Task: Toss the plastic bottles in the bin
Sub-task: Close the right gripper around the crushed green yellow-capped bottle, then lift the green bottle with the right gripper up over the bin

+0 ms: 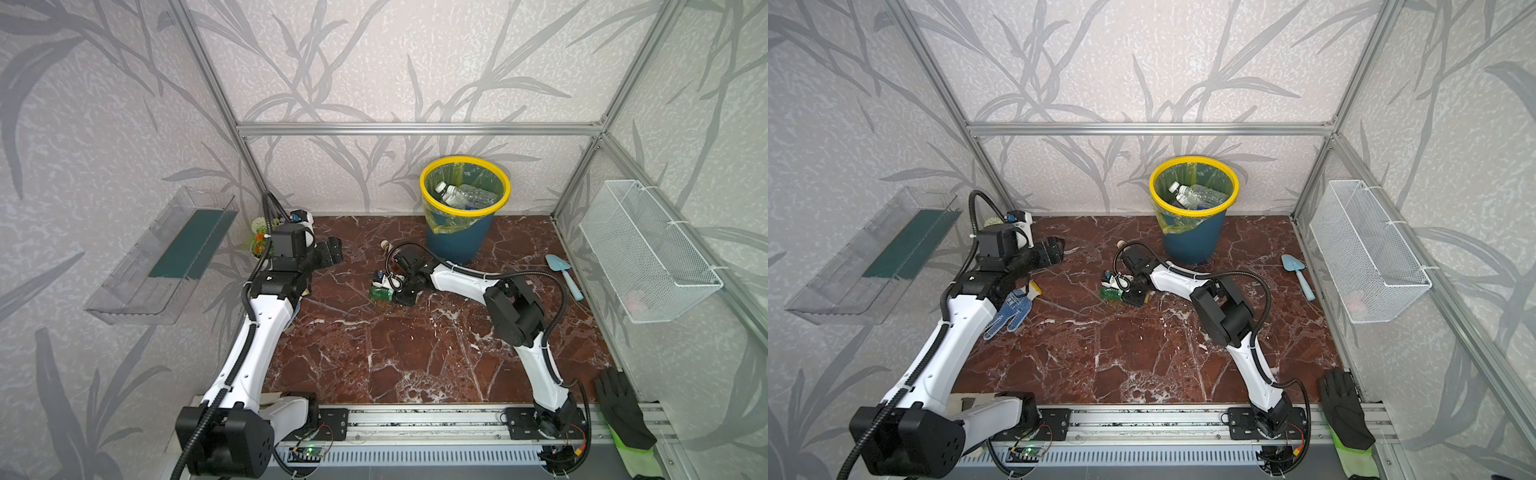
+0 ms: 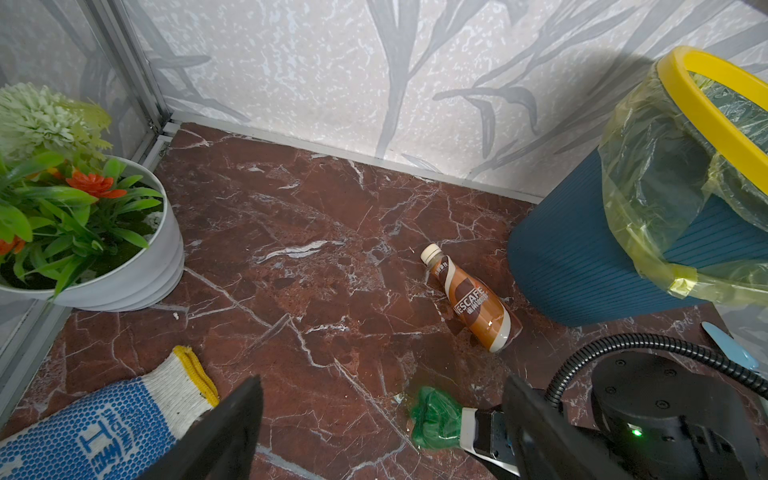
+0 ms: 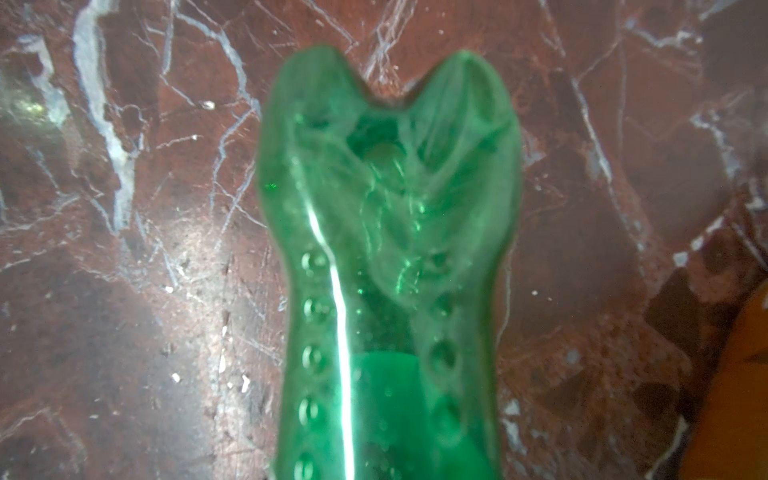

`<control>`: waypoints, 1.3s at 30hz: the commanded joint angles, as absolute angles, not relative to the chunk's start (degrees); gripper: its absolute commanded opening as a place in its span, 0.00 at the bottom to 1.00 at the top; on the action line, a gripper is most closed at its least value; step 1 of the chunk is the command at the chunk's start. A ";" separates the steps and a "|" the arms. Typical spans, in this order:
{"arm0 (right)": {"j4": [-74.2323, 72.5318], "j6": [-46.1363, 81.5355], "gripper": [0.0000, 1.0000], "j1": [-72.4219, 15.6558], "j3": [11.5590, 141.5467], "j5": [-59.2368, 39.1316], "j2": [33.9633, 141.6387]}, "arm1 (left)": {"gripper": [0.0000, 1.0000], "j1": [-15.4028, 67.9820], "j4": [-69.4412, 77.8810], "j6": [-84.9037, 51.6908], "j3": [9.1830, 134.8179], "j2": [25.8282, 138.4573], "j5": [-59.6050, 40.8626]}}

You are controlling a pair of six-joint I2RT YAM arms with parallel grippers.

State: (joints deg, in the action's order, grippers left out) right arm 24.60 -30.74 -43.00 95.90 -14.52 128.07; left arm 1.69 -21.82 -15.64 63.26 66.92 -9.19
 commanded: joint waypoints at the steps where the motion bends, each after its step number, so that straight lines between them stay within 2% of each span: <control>1: 21.52 -27.71 0.29 -42.94 93.28 -14.17 122.57 | 0.90 1.34 -21.38 -15.78 63.80 65.47 -9.78; 9: 9.90 -14.66 0.27 -42.23 81.75 -13.41 113.75 | 0.90 1.36 -21.30 -15.50 63.82 65.35 -11.20; 12: 2.53 -10.33 0.27 -41.84 74.70 -11.88 106.94 | 0.90 1.32 -21.08 -15.33 63.80 65.31 -12.20; 16: -5.93 -7.42 0.27 -41.45 65.36 -5.22 94.56 | 0.89 1.41 -20.83 -14.94 63.80 65.41 -13.97; 23: -15.27 -8.52 0.28 -41.22 53.58 8.67 72.33 | 0.89 1.74 -20.29 -14.86 63.59 65.60 -15.75; 32: -24.29 -14.78 0.31 -41.27 40.85 18.55 46.67 | 0.89 2.21 -19.27 -14.24 62.72 65.78 -15.93; 35: -27.07 -19.44 0.32 -41.22 39.72 19.86 42.61 | 0.89 2.30 -18.17 -14.25 62.38 66.01 -16.48; 39: -28.08 -22.16 0.32 -39.59 45.89 19.98 46.94 | 0.88 2.31 -17.73 -14.28 62.62 66.00 -16.81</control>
State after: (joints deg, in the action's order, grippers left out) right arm -23.75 -18.74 -40.62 41.45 18.00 43.75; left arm 2.20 -19.53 -15.05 63.16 66.83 -15.77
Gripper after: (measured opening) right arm 0.328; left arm 0.883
